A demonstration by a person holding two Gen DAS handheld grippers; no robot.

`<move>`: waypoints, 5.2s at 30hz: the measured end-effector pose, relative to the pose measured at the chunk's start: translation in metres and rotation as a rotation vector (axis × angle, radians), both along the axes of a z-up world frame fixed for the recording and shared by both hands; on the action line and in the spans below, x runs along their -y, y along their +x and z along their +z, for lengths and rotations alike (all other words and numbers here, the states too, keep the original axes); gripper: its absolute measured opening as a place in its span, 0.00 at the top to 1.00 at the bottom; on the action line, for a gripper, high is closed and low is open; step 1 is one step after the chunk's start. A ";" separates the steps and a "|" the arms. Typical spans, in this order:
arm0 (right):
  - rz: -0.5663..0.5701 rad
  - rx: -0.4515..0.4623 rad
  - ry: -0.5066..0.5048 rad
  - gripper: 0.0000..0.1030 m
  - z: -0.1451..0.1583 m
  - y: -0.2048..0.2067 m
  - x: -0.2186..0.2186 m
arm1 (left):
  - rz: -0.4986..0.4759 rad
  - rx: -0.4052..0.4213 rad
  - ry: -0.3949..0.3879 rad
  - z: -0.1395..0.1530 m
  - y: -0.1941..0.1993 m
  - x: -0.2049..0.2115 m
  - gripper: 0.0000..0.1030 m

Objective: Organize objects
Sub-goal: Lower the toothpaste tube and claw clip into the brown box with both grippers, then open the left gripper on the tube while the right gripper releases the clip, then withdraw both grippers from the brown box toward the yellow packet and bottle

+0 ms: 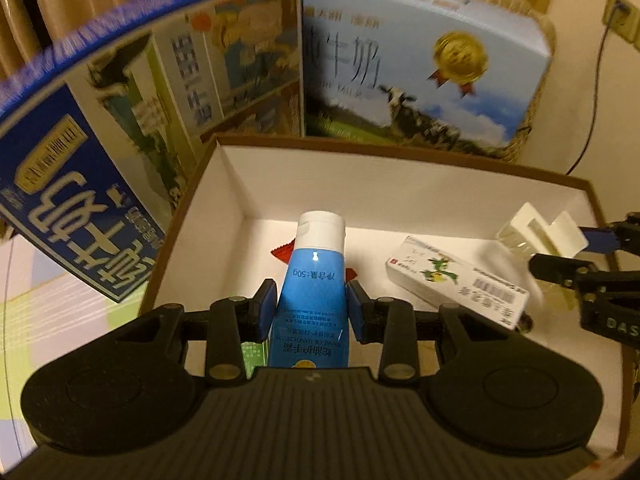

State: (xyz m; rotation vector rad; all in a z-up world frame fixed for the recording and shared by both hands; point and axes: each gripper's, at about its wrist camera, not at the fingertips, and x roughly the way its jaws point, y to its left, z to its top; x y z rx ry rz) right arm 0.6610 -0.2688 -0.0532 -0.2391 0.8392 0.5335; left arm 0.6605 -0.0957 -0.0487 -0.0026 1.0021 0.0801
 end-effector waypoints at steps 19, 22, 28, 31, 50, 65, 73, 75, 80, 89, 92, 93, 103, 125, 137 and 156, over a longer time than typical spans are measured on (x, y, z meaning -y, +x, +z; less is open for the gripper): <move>0.034 -0.024 -0.063 0.63 -0.016 0.017 -0.008 | -0.008 -0.048 0.027 -0.032 0.024 -0.005 0.68; 0.025 -0.027 -0.060 0.63 -0.017 0.018 -0.008 | -0.016 -0.038 0.040 -0.028 0.023 -0.004 0.61; 0.017 -0.017 -0.045 0.63 -0.016 0.018 -0.006 | -0.015 -0.014 0.019 -0.015 0.014 -0.010 0.51; 0.007 -0.010 -0.015 0.62 -0.013 0.019 -0.002 | -0.008 -0.002 0.001 -0.008 0.007 -0.014 0.42; -0.067 0.029 0.218 0.47 0.049 -0.056 0.043 | 0.001 0.111 -0.087 0.055 -0.074 -0.011 0.16; -0.123 0.002 0.286 0.46 0.066 -0.152 0.056 | 0.036 0.118 -0.152 0.073 -0.169 -0.005 0.12; -0.123 -0.005 0.294 0.46 0.071 -0.206 0.048 | 0.041 0.106 -0.170 0.071 -0.226 -0.009 0.12; -0.123 -0.009 0.297 0.45 0.072 -0.219 0.045 | 0.045 0.102 -0.169 0.071 -0.241 -0.011 0.12; -0.119 -0.021 0.297 0.45 0.071 -0.251 0.035 | 0.053 0.089 -0.169 0.070 -0.278 -0.021 0.12; -0.119 -0.052 0.277 0.45 0.063 -0.303 0.017 | 0.069 0.054 -0.187 0.063 -0.335 -0.045 0.11; -0.118 -0.062 0.271 0.45 0.061 -0.316 0.011 | 0.077 0.053 -0.191 0.062 -0.349 -0.052 0.11; -0.119 -0.065 0.269 0.45 0.060 -0.321 0.008 | 0.079 0.053 -0.193 0.062 -0.353 -0.054 0.11; -0.099 -0.099 0.260 0.45 0.047 -0.356 -0.014 | 0.093 0.041 -0.185 0.057 -0.394 -0.070 0.11; -0.026 -0.185 0.178 0.45 0.009 -0.386 -0.055 | 0.088 -0.023 -0.158 0.033 -0.419 -0.079 0.10; 0.017 -0.193 0.108 0.45 -0.019 -0.372 -0.072 | 0.129 -0.054 -0.149 0.012 -0.406 -0.091 0.10; 0.118 -0.185 0.034 0.46 -0.056 -0.340 -0.094 | 0.138 -0.105 -0.121 -0.020 -0.366 -0.102 0.10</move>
